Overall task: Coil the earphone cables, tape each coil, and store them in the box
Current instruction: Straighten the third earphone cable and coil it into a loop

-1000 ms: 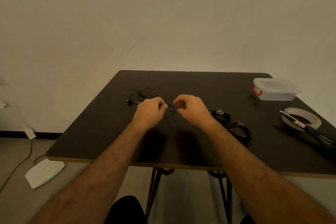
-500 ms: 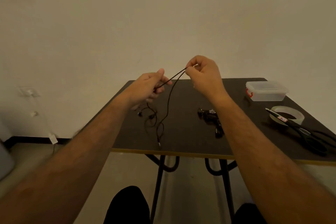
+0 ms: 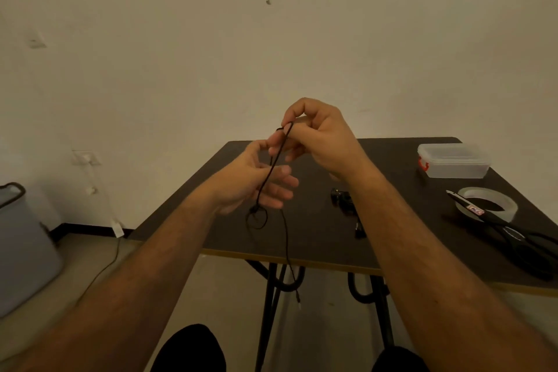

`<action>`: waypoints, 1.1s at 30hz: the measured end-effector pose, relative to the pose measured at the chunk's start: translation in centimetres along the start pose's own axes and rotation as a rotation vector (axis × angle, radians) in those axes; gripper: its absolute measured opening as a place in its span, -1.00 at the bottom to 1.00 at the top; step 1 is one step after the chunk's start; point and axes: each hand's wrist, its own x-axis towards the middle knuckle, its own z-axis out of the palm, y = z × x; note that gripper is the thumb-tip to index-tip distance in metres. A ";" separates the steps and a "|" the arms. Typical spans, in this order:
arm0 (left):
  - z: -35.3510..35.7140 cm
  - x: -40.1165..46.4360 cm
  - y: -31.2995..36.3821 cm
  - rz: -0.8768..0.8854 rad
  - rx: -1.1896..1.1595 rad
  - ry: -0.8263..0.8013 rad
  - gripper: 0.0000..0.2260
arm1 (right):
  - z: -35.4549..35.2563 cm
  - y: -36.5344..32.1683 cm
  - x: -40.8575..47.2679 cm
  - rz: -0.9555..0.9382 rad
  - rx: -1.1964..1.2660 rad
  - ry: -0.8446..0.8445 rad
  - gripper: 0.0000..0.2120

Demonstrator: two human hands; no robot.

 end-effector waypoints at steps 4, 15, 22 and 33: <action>-0.4 0.9 -1.4 0.152 0.196 0.335 -0.63 | 0.7 -0.1 -1.2 0.016 0.167 -0.126 -0.92; -3.5 1.4 0.0 0.413 0.379 0.166 -0.82 | -3.3 -1.7 -8.3 0.472 -0.022 -0.565 -0.88; 1.2 1.7 1.9 0.385 0.604 0.125 -0.71 | -2.0 -1.5 -7.4 0.624 -0.730 -0.116 -0.71; 1.2 1.5 1.1 0.254 0.500 -0.107 -0.58 | -1.8 -1.1 -4.4 0.359 -0.390 0.006 -0.55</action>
